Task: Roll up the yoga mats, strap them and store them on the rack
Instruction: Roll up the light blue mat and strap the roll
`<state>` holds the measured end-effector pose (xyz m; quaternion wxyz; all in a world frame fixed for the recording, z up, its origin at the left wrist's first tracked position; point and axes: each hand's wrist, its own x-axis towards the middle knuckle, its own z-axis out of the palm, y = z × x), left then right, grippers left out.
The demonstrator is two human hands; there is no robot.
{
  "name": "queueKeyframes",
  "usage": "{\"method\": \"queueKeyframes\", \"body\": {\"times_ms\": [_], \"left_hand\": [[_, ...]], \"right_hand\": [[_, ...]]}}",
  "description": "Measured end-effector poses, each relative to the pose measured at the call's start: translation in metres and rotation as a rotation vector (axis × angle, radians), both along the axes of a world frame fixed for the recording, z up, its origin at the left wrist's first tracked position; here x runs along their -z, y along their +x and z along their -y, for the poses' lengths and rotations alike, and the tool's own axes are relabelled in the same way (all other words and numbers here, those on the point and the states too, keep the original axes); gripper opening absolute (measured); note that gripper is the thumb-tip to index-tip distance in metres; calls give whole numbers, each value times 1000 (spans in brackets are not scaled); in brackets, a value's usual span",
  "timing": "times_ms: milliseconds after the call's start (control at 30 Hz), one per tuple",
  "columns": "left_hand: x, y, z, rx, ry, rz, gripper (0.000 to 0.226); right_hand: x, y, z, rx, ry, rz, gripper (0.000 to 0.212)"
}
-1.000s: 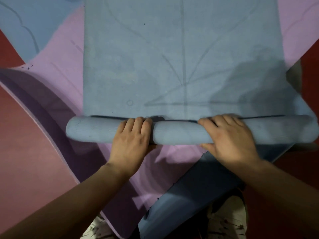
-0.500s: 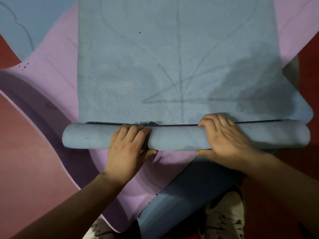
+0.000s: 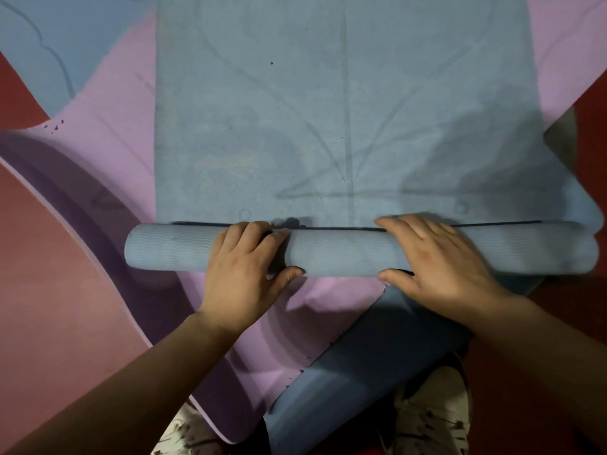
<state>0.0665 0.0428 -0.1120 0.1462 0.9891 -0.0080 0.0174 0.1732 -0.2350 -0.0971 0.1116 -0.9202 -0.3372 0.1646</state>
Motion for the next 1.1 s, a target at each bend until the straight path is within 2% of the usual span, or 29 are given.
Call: {"method": "queueKeyframes", "body": {"times_ms": [67,167,300,467,633,767,867,933,1033,1100], "left_hand": [[-3,3,-1,2,37,4,60],[-4,5,-1,-12,66,31,53],[-2,10,1,-47,84,1,48],[-3,12,4,-3,113,-39,68],[-6,24,4,-14,160,-60,70],[-7,24,3,-18,122,-79,59],[-9,25,4,-43,140,-86,56],[-10,28,4,-30,167,-68,56],[-9,31,2,-19,168,-90,61],[-9,33,1,-1,181,-149,76]], "right_hand": [[0,1,-1,27,7,-10,73],[1,3,-3,7,16,12,61],[5,5,-1,24,38,57,56],[7,5,-3,58,88,152,55],[6,16,-9,90,98,167,62],[8,17,-12,123,121,189,40],[5,12,-14,165,112,248,38],[0,9,-16,157,85,233,47],[-3,5,-18,82,-80,159,89],[-1,7,-22,55,-183,137,109]]}}
